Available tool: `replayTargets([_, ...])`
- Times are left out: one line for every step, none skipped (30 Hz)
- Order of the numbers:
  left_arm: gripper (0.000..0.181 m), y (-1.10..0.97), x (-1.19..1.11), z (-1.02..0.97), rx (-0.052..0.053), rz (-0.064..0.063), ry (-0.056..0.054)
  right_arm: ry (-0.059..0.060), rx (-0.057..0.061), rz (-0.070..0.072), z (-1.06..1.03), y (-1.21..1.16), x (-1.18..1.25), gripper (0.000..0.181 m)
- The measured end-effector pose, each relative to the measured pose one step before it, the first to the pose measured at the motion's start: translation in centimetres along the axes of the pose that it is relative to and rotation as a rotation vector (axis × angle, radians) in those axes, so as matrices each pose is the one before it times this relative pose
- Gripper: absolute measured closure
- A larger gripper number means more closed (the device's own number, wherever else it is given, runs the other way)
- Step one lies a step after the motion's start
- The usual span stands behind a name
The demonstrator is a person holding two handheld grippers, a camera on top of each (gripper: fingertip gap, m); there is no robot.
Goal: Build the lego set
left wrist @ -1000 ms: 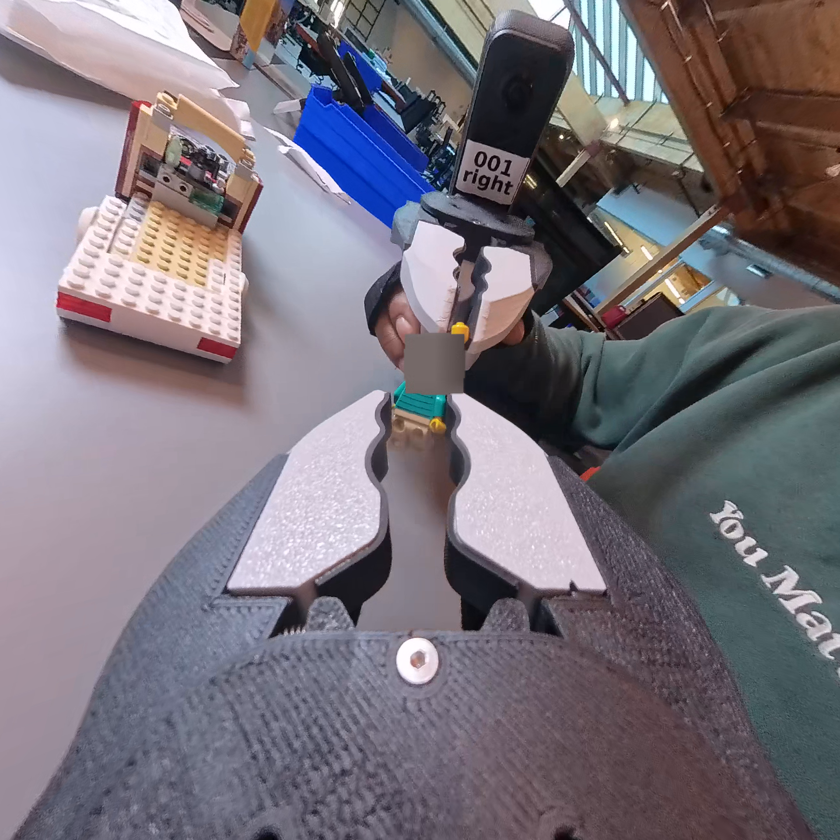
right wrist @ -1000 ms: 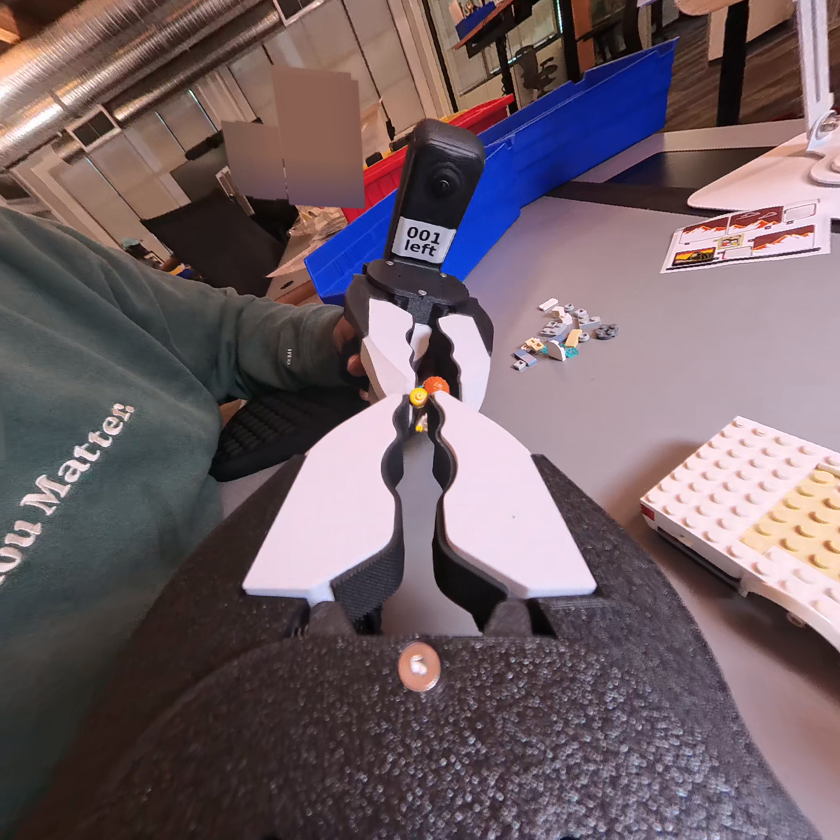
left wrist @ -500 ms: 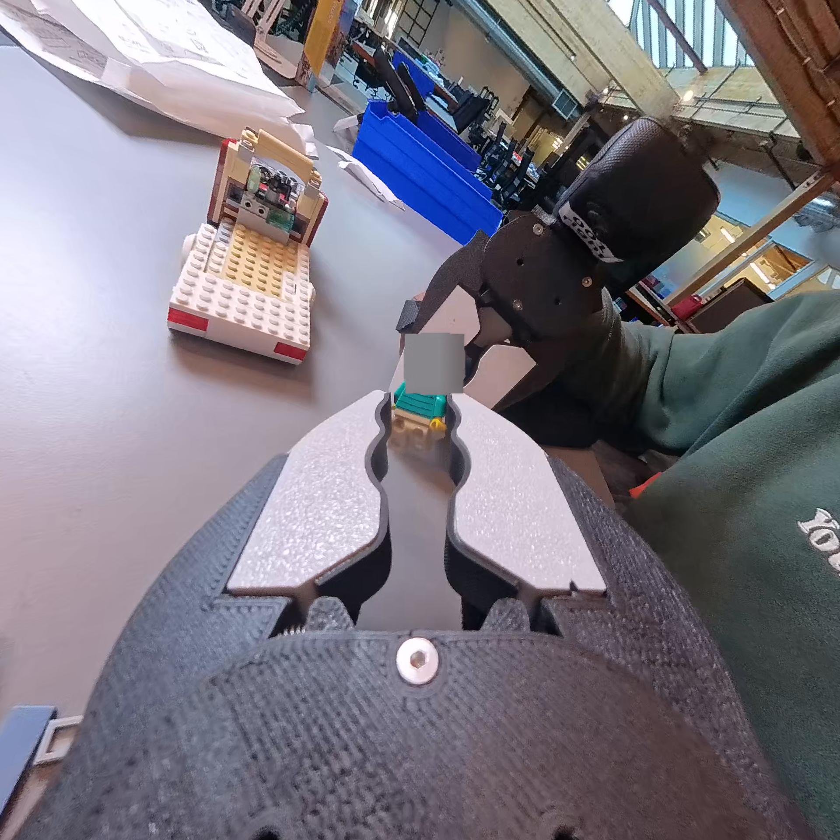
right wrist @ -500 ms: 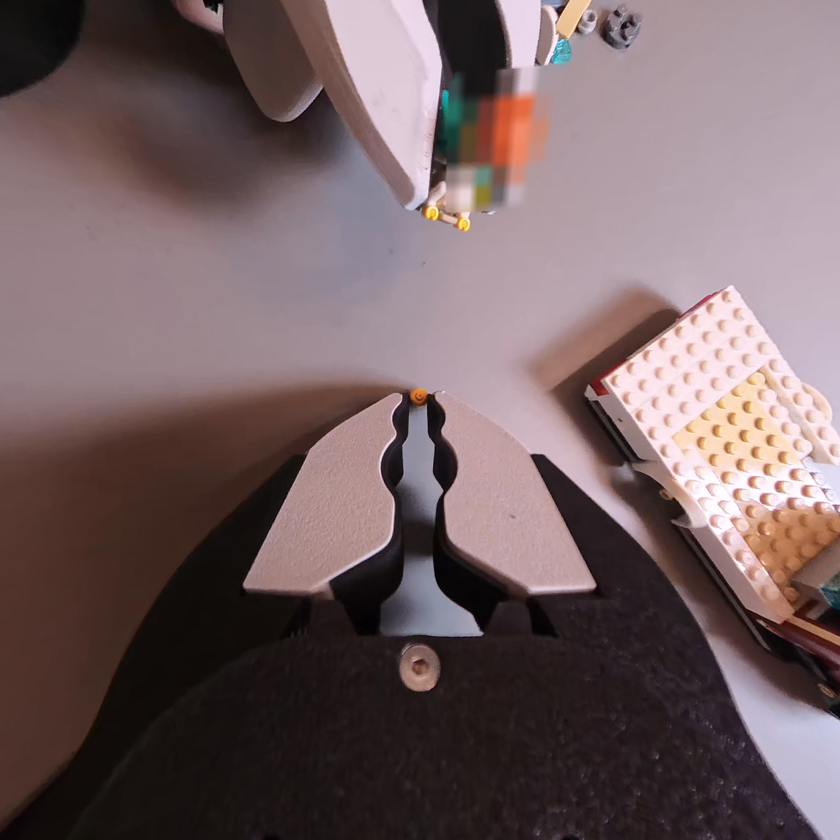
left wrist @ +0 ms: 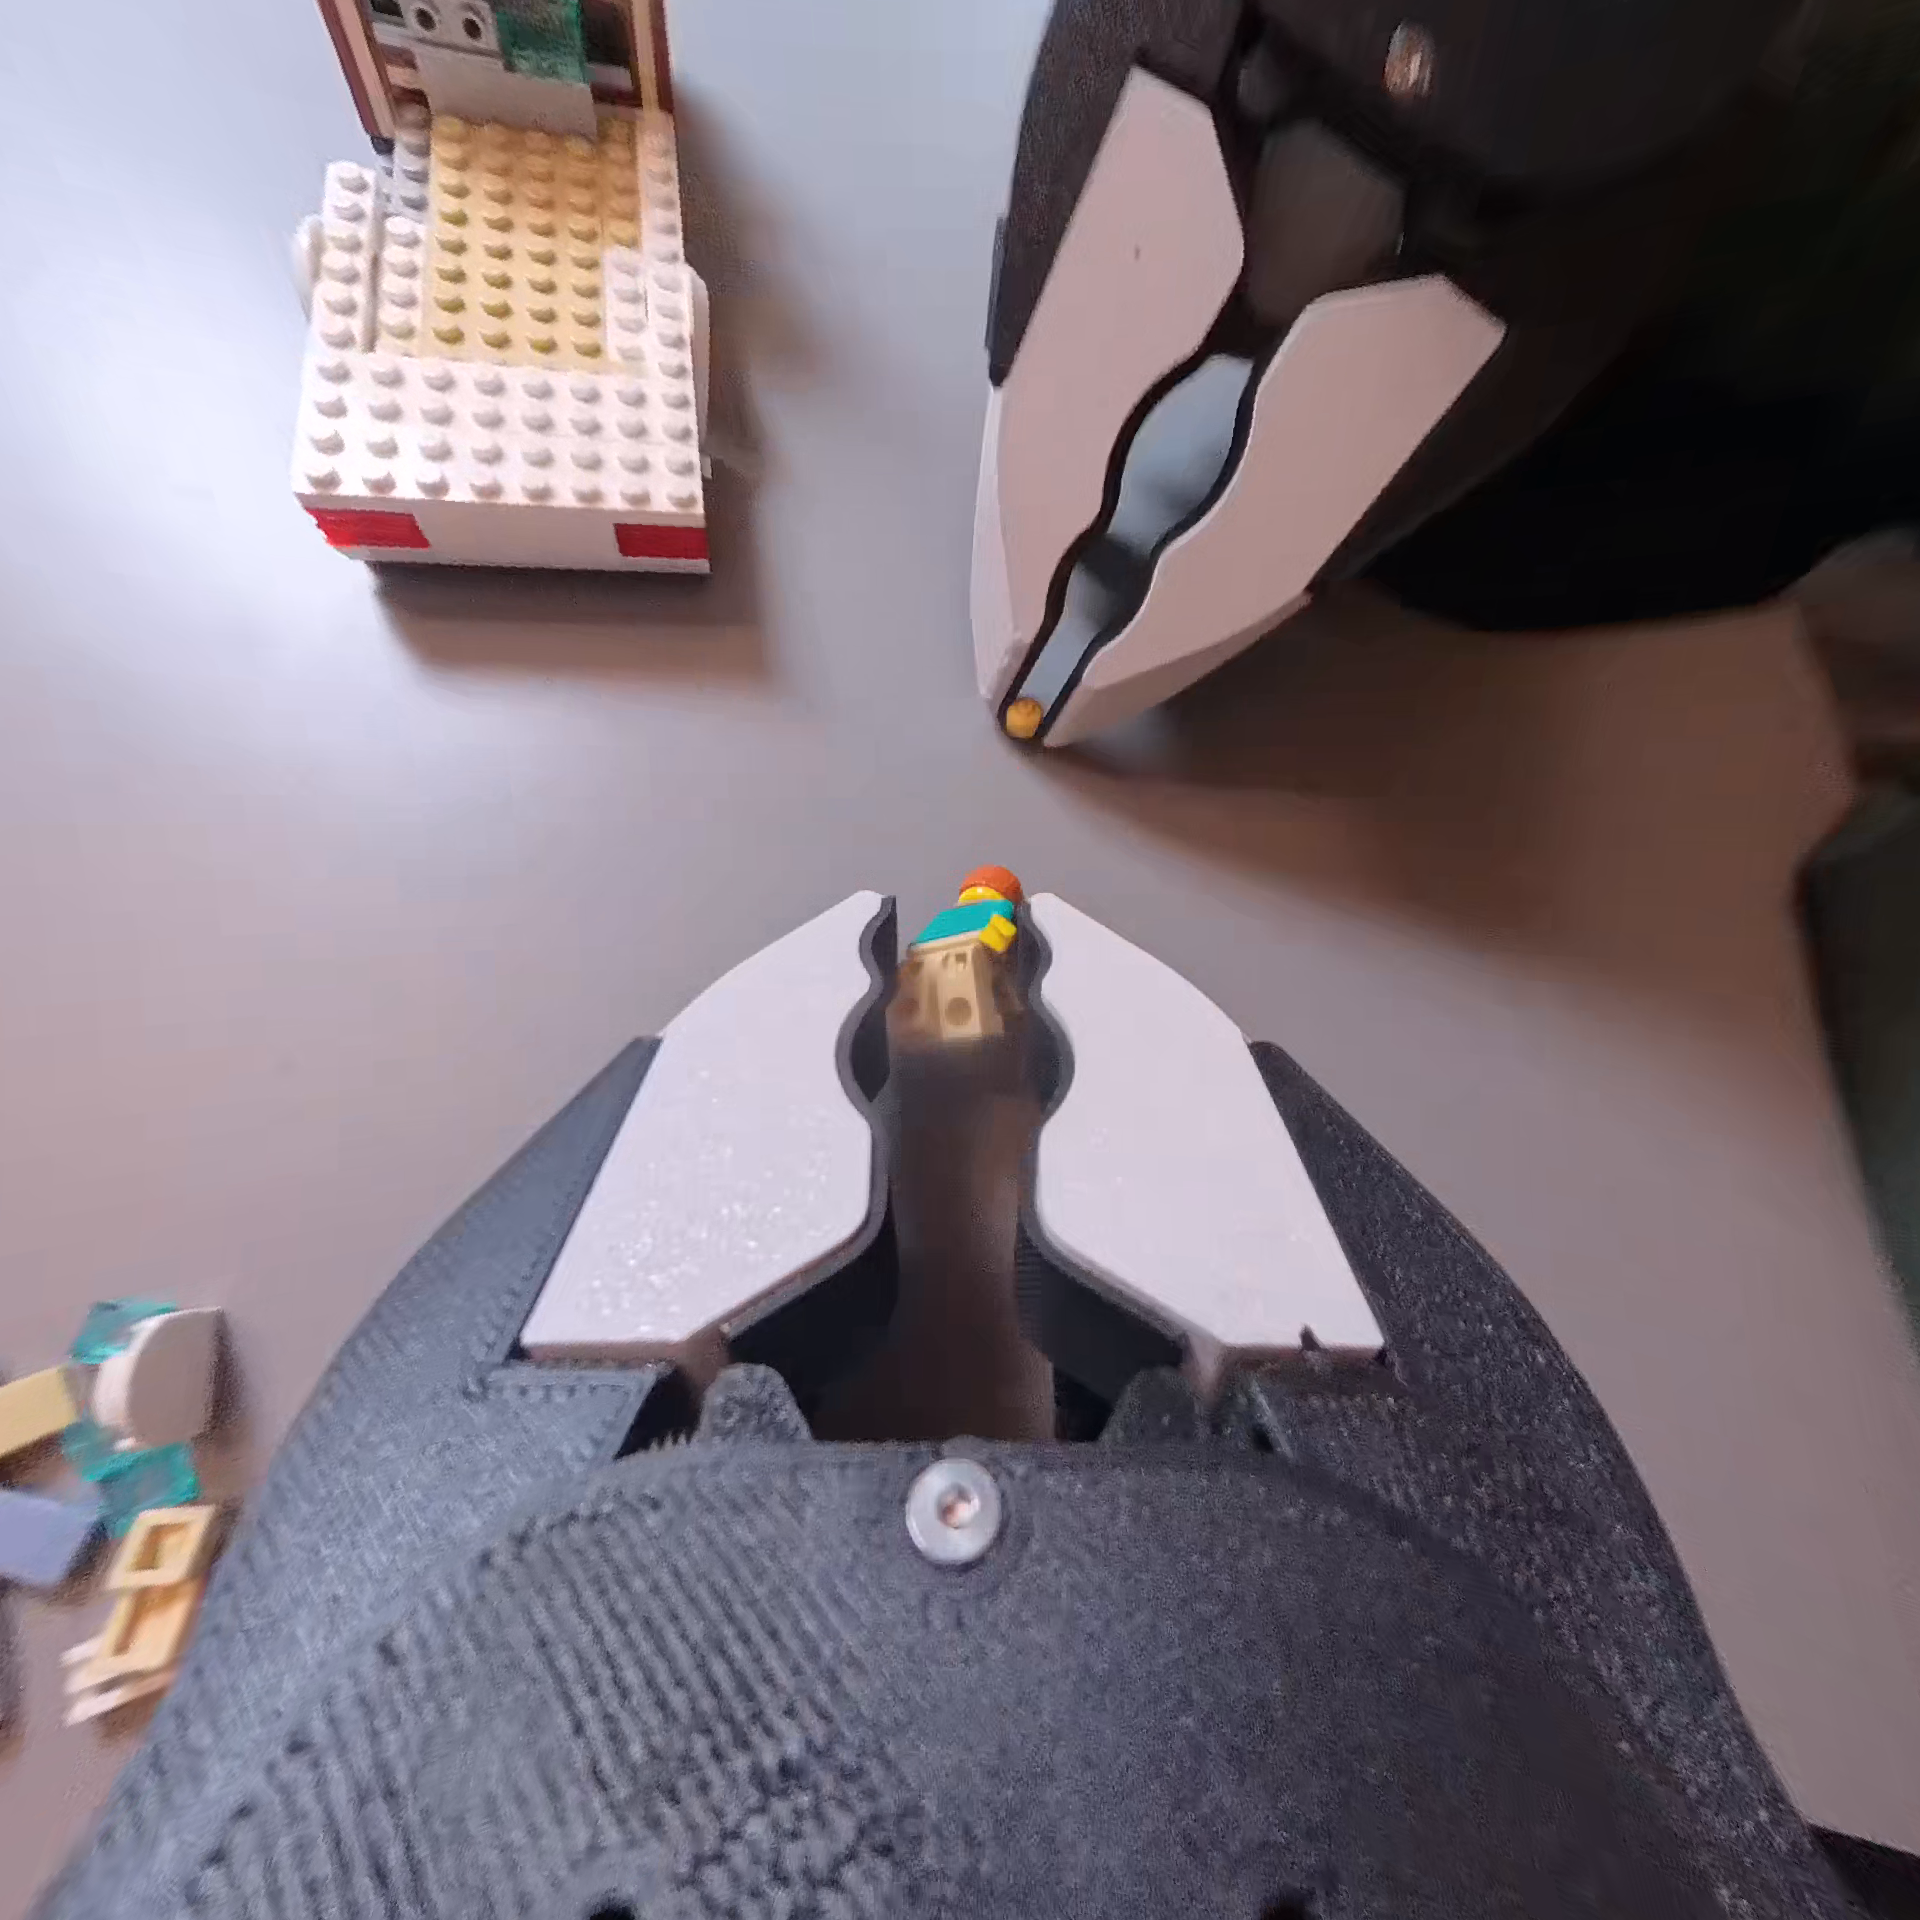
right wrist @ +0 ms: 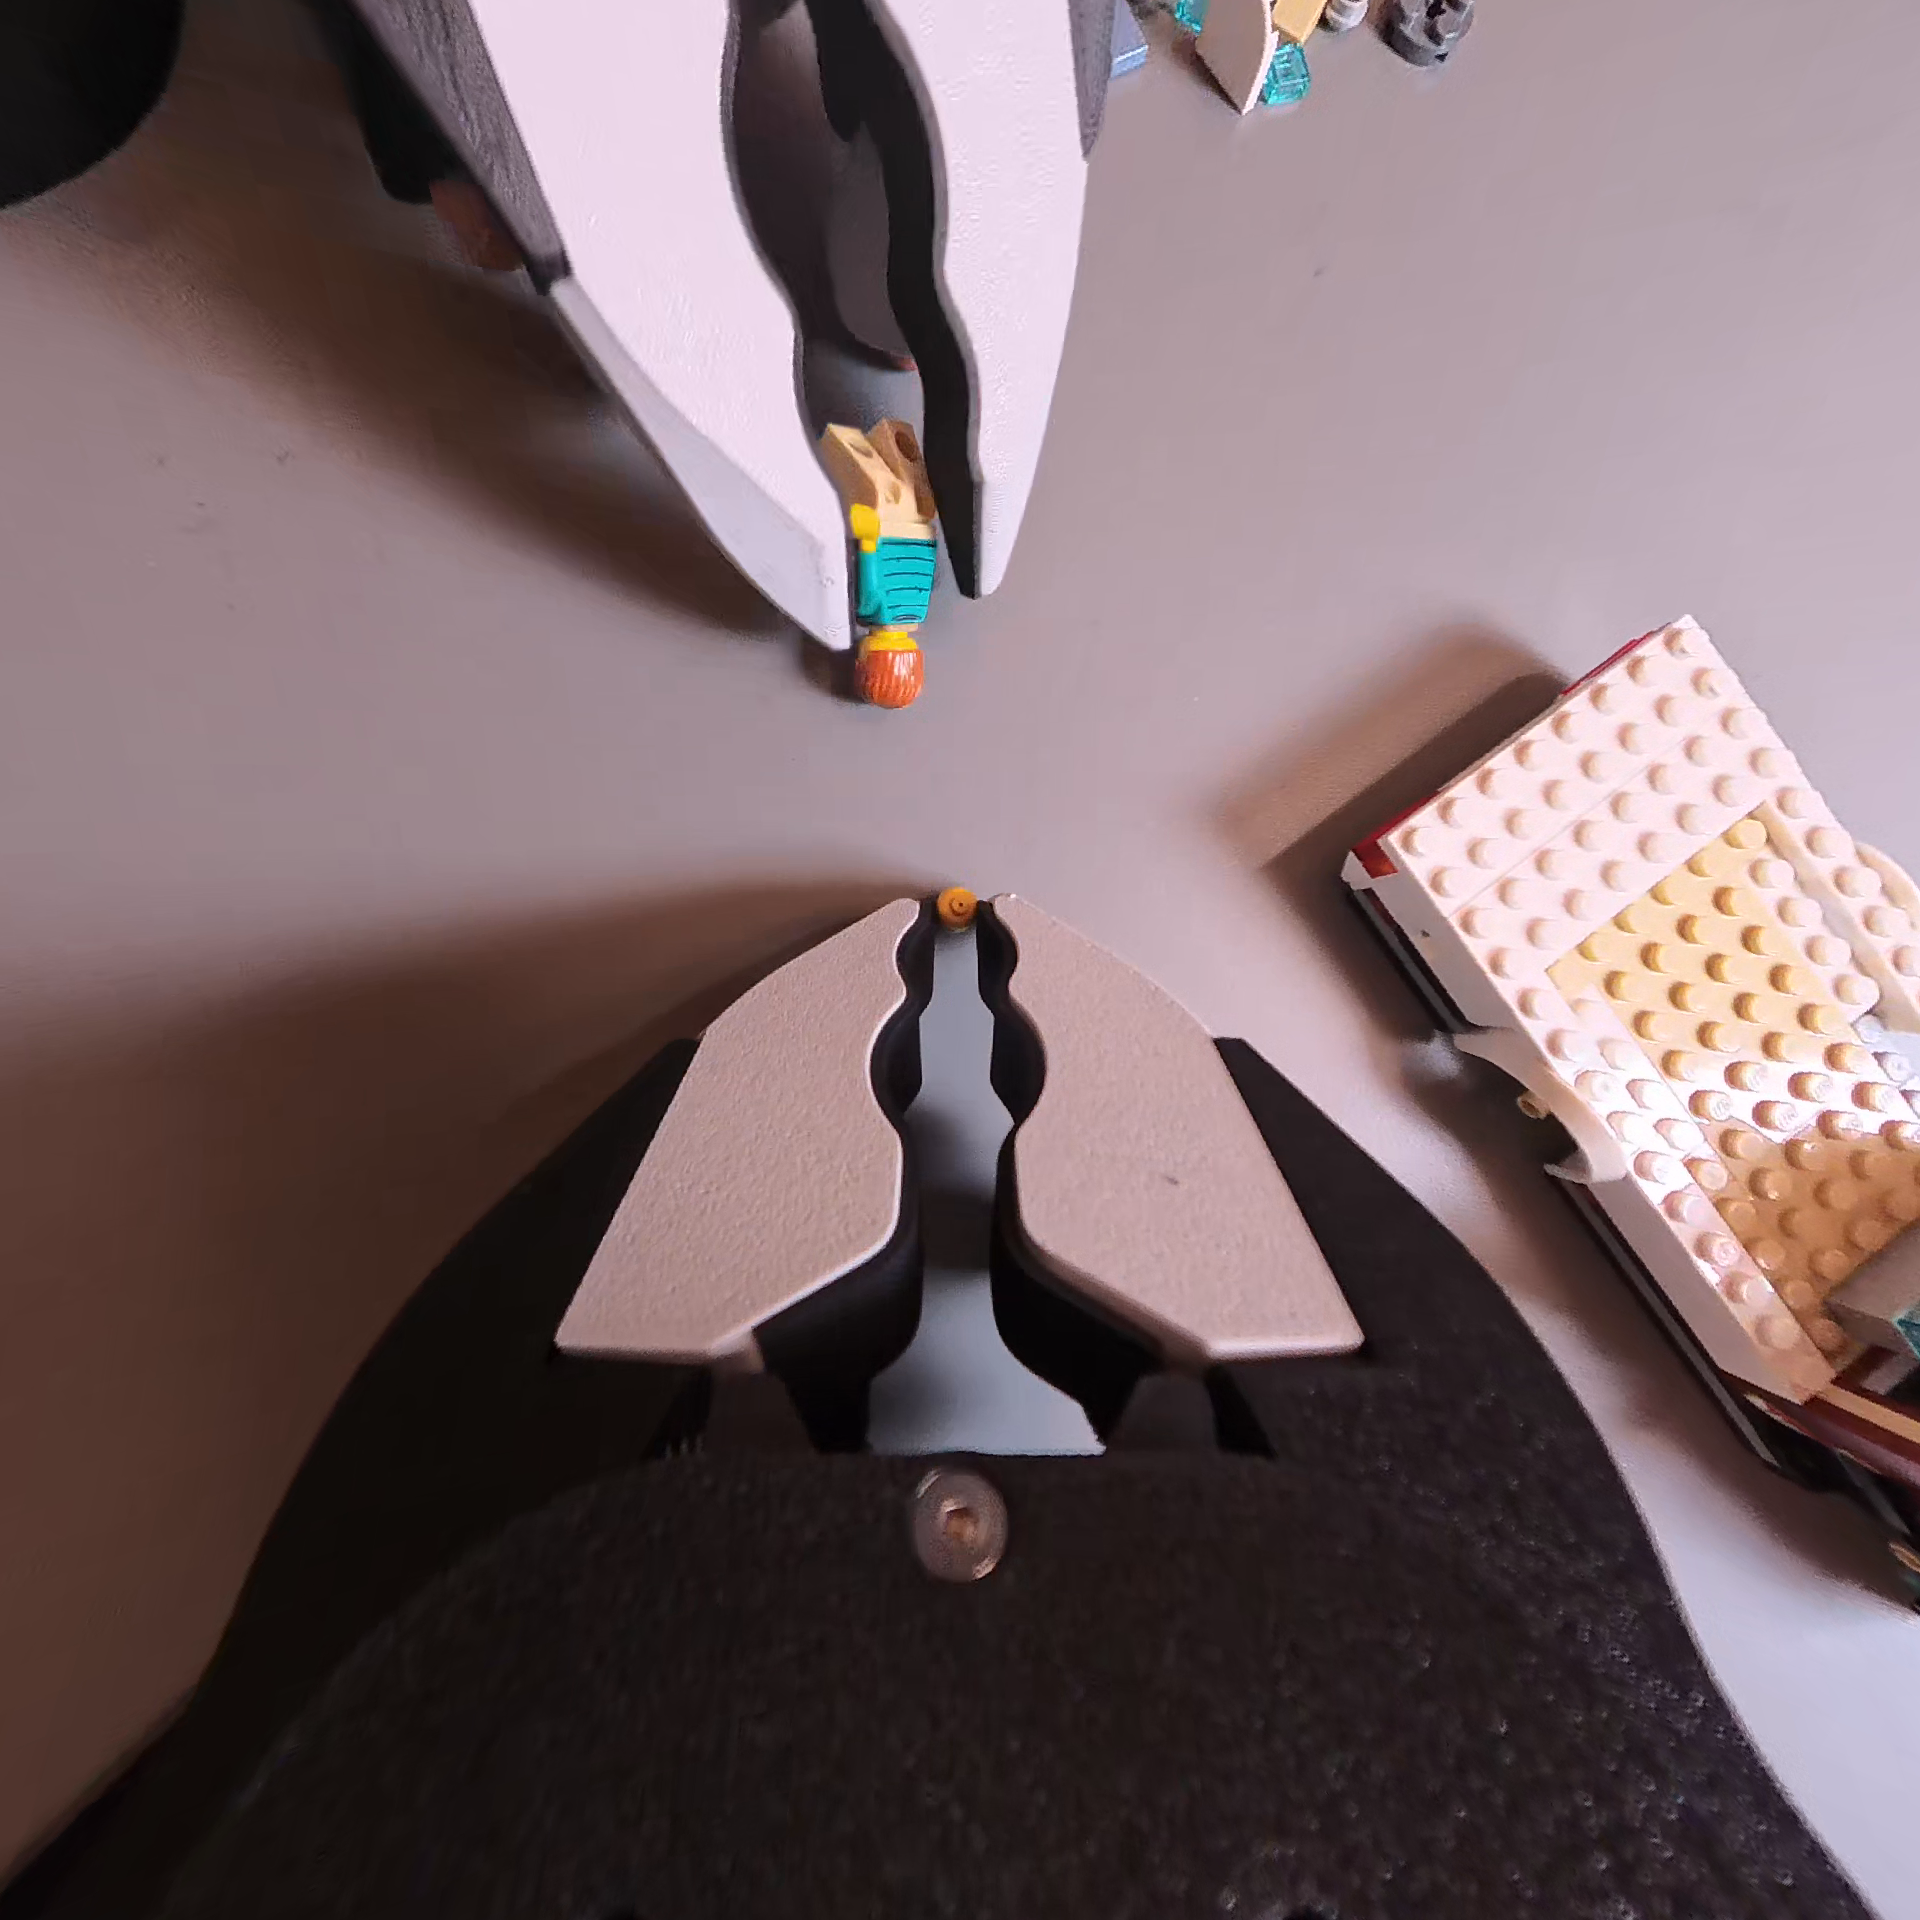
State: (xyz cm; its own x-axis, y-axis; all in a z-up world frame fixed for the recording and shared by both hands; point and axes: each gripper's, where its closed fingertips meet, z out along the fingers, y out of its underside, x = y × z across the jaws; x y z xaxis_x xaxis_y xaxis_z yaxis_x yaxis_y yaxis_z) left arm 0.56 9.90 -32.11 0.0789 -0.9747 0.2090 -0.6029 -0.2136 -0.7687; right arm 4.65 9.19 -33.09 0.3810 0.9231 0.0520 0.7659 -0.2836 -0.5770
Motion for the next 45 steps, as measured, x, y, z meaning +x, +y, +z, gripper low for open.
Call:
replayTargets([0.161, 0.369, -0.093, 0.052, -0.037, 0.0578, -0.0344, 0.0005, -0.0002, 0.0008, -0.001, 0.002, 0.001, 0.173])
replayTargets([0.16, 0.231, 0.14, 0.0, -0.0257, 0.0464, -0.0144, 0.0007, -0.0003, -0.0001, 0.001, -0.001, -0.003, 0.173])
replayTargets([0.16, 0.06, 0.213, -0.065, -0.0141, 0.0283, -0.0036, 0.0007, -0.0003, -0.0002, 0.006, 0.007, -0.012, 0.173])
replayTargets([0.16, 0.088, 0.218, -0.071, -0.0158, 0.0184, 0.0032, -0.0003, -0.0003, 0.0004, -0.005, 0.007, -0.015, 0.173])
replayTargets([0.155, 0.189, 0.19, -0.062, -0.0205, 0.014, 0.0054, -0.0008, -0.0001, 0.0008, -0.006, 0.009, -0.012, 0.174])
replayTargets([0.147, 0.352, 0.056, -0.048, -0.0294, 0.01, -0.0005, -0.0005, 0.0, 0.0011, -0.01, 0.015, -0.006, 0.174])
replayTargets([0.143, 0.314, 0.108, -0.107, -0.0251, 0.0115, 0.0034, -0.0006, -0.0003, 0.0006, -0.01, 0.014, -0.018, 0.174])
replayTargets([0.141, 0.16, 0.255, -0.17, -0.0135, 0.0086, 0.0127, -0.0009, 0.0, -0.0003, -0.01, 0.013, -0.024, 0.174])
replayTargets([0.14, 0.103, 0.161, -0.196, -0.0109, -0.0081, 0.0105, -0.0008, 0.0006, -0.0005, 0.0, 0.016, -0.009, 0.174])
replayTargets([0.138, 0.075, 0.119, -0.199, -0.0106, -0.0174, 0.012, -0.0009, 0.0002, 0.0001, -0.004, 0.005, -0.009, 0.174])
replayTargets([0.137, -0.007, 0.204, -0.205, -0.0072, -0.0194, 0.0193, -0.0013, -0.0004, 0.0002, -0.013, 0.02, -0.011, 0.174])
replayTargets([0.137, -0.145, 0.111, -0.214, -0.0023, -0.0245, 0.0146, -0.0008, -0.0001, -0.0003, -0.001, 0.001, -0.008, 0.174])
replayTargets([0.137, -0.264, -0.036, -0.176, 0.0, -0.0341, 0.0103, -0.0004, 0.0001, -0.0002, -0.004, 0.006, 0.001, 0.174])
replayTargets([0.136, -0.268, 0.046, -0.114, -0.0033, -0.0397, 0.0204, -0.0006, -0.0003, 0.0001, 0.001, 0.001, 0.001, 0.174])
replayTargets([0.136, -0.105, 0.002, -0.066, -0.0128, -0.0302, 0.0176, -0.0006, -0.0004, -0.0004, -0.014, 0.003, -0.014, 0.174])
replayTargets([0.137, -0.053, -0.375, -0.054, -0.0135, -0.0154, -0.01, -0.0001, -0.0001, -0.001, -0.006, 0.007, -0.013, 0.174])
replayTargets([0.139, -0.041, -0.567, -0.073, -0.012, -0.0043, -0.0259, 0.0002, 0.0002, -0.0014, -0.016, 0.019, -0.03, 0.174])
replayTargets([0.142, 0.005, -0.326, -0.063, -0.0131, 0.0013, -0.014, 0.0002, 0.0007, -0.0012, -0.023, 0.028, -0.023, 0.174])
replayTargets([0.145, 0.093, -0.127, -0.004, -0.0166, 0.0032, -0.0016, 0.0013, 0.0014, -0.0012, -0.023, 0.024, -0.028, 0.174])
replayTargets([0.145, 0.102, -0.153, 0.034, -0.0175, 0.007, -0.0042, 0.0012, 0.0009, -0.0008, -0.038, 0.03, -0.019, 0.174])
replayTargets([0.145, -0.045, -0.18, 0.014, -0.0078, 0.0093, 0.0001, 0.0002, 0.0003, -0.0006, -0.018, 0.022, -0.023, 0.174])
replayTargets([0.147, -0.322, -0.199, -0.077, 0.0099, -0.0061, 0.0105, 0.0, 0.0006, -0.0006, -0.011, 0.013, -0.007, 0.174])
replayTargets([0.151, -0.407, -0.16, -0.139, 0.013, -0.0224, 0.0204, -0.0001, 0.0003, -0.0008, 0.005, -0.008, -0.009, 0.174])
replayTargets([0.154, -0.356, -0.152, -0.148, 0.0081, -0.0124, 0.0142, 0.0002, 0.0001, -0.0014, 0.001, -0.003, -0.009, 0.174])
replayTargets([0.155, -0.09, -0.282, -0.05, -0.007, 0.0053, -0.0035, 0.0011, 0.0007, -0.0018, 0.0, -0.005, -0.014, 0.174])
replayTargets([0.154, 0.304, -0.365, 0.123, -0.0294, 0.0102, -0.013, 0.0011, 0.001, -0.0016, -0.011, 0.008, -0.017, 0.174])
replayTargets([0.151, 0.542, -0.267, 0.25, -0.0405, 0.006, -0.0071, -0.0008, 0.0007, -0.0004, -0.029, 0.02, -0.033, 0.174])
replayTargets([0.149, 0.357, -0.03, 0.254, -0.0245, 0.0065, 0.004, -0.0007, 0.0009, -0.0002, -0.02, 0.023, -0.034, 0.174])
replayTargets([0.149, 0.15, 0.152, 0.202, -0.0078, 0.0041, 0.0132, -0.0002, 0.0014, -0.0003, -0.027, 0.015, -0.012, 0.174])
replayTargets([0.153, -0.049, 0.149, 0.137, 0.0047, 0.0001, 0.0131, -0.001, 0.0009, 0.0, -0.02, 0.025, -0.017, 0.174])
replayTargets([0.159, -0.001, 0.039, 0.108, -0.0011, -0.0019, 0.005, -0.0014, 0.0012, 0.0001, -0.018, 0.005, -0.017, 0.174])
replayTargets([0.164, -0.02, -0.124, 0.047, 0.0005, 0.0069, -0.0156, -0.0013, 0.0013, 0.0008, -0.017, 0.005, 0.001, 0.174])
replayTargets([0.165, 0.097, -0.024, 0.014, -0.0055, 0.0102, -0.0197, -0.001, 0.0009, 0.0012, -0.012, 0.017, 0.002, 0.174])
replayTargets([0.165, 0.144, 0.145, -0.034, -0.0057, 0.0049, -0.012, -0.0005, 0.0009, 0.0006, -0.028, 0.021, 0.009, 0.174])
replayTargets([0.165, 0.171, 0.297, -0.017, -0.0033, -0.0009, -0.0036, -0.0003, 0.0014, 0.0, -0.035, 0.028, -0.001, 0.174])
replayTargets([0.165, 0.118, 0.29, -0.002, 0.0035, -0.0058, -0.0021, -0.0001, 0.0009, -0.0003, -0.033, 0.026, 0.001, 0.174])
replayTargets([0.164, 0.105, 0.277, -0.01, 0.0079, -0.0096, -0.0003, 0.0004, 0.0003, -0.0005, -0.022, 0.046, 0.008, 0.173])
replayTargets([0.165, 0.08, 0.219, -0.009, 0.0109, -0.0074, -0.0034, 0.0003, 0.0008, -0.0004, -0.032, 0.025, 0.017, 0.174])
replayTargets([0.165, 0.035, 0.107, -0.009, 0.0169, -0.0069, -0.0092, 0.0002, 0.0009, -0.0005, -0.012, 0.014, 0.008, 0.174])
replayTargets([0.165, 0.078, 0.158, 0.011, 0.0147, -0.0132, -0.0015, 0.0001, 0.0006, -0.0006, -0.022, 0.027, 0.002, 0.174])
replayTargets([0.165, -0.012, 0.191, 0.018, 0.0188, -0.0132, 0.0022, 0.0003, 0.001, -0.0004, -0.022, 0.009, 0.001, 0.174])
replayTargets([0.165, 0.003, 0.151, 0.029, 0.0181, -0.0064, -0.0007, 0.0005, 0.0022, 0.0001, -0.022, 0.004, -0.007, 0.174])
replayTargets([0.165, -0.052, -0.046, 0.01, 0.019, 0.0005, -0.016, 0.0011, 0.0033, 0.0007, -0.03, -0.004, 0.013, 0.173])
replayTargets([0.165, -0.094, -0.122, 0.01, 0.0227, 0.0083, -0.0221, 0.0012, 0.0051, 0.0025, -0.031, -0.008, 0.023, 0.174])
replayTargets([0.165, -0.008, 0.005, 0.033, 0.0164, 0.0085, -0.014, 0.0003, 0.006, 0.0044, -0.049, -0.02, 0.016, 0.173])
